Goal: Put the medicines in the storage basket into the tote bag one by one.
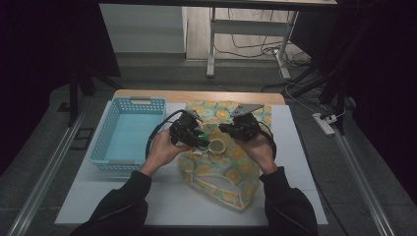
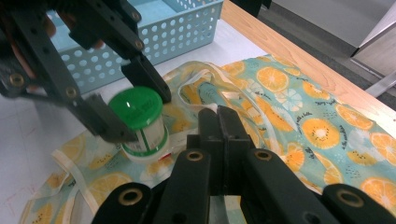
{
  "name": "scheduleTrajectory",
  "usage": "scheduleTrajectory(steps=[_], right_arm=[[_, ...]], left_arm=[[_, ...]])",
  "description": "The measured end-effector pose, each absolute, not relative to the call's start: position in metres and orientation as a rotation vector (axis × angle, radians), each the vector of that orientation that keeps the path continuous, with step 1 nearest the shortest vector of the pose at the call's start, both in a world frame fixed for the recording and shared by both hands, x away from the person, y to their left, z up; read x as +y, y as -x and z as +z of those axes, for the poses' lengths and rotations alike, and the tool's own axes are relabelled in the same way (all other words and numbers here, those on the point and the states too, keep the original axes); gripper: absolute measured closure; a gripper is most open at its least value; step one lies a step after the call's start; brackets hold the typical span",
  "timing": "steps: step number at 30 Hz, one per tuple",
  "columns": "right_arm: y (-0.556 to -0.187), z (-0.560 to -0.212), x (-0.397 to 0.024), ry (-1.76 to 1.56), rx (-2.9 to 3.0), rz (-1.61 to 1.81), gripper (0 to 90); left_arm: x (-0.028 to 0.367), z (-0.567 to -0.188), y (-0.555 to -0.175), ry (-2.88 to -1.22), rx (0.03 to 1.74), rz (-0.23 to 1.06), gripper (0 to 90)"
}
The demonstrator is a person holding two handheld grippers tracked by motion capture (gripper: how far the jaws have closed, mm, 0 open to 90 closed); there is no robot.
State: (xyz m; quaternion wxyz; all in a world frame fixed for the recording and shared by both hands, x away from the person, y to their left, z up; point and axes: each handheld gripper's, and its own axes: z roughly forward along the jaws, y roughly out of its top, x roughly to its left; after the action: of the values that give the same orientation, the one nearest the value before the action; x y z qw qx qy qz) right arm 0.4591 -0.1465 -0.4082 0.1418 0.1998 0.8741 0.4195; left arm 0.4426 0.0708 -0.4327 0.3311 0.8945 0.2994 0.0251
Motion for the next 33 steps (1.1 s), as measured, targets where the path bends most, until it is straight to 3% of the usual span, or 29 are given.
scheduleTrajectory(steps=[33], right_arm=[[-0.463,-0.412,-0.148,-0.584,2.517,1.205,90.0]], left_arm=[[0.03,-0.461,-0.477,-2.36,0.806,0.159,51.8]])
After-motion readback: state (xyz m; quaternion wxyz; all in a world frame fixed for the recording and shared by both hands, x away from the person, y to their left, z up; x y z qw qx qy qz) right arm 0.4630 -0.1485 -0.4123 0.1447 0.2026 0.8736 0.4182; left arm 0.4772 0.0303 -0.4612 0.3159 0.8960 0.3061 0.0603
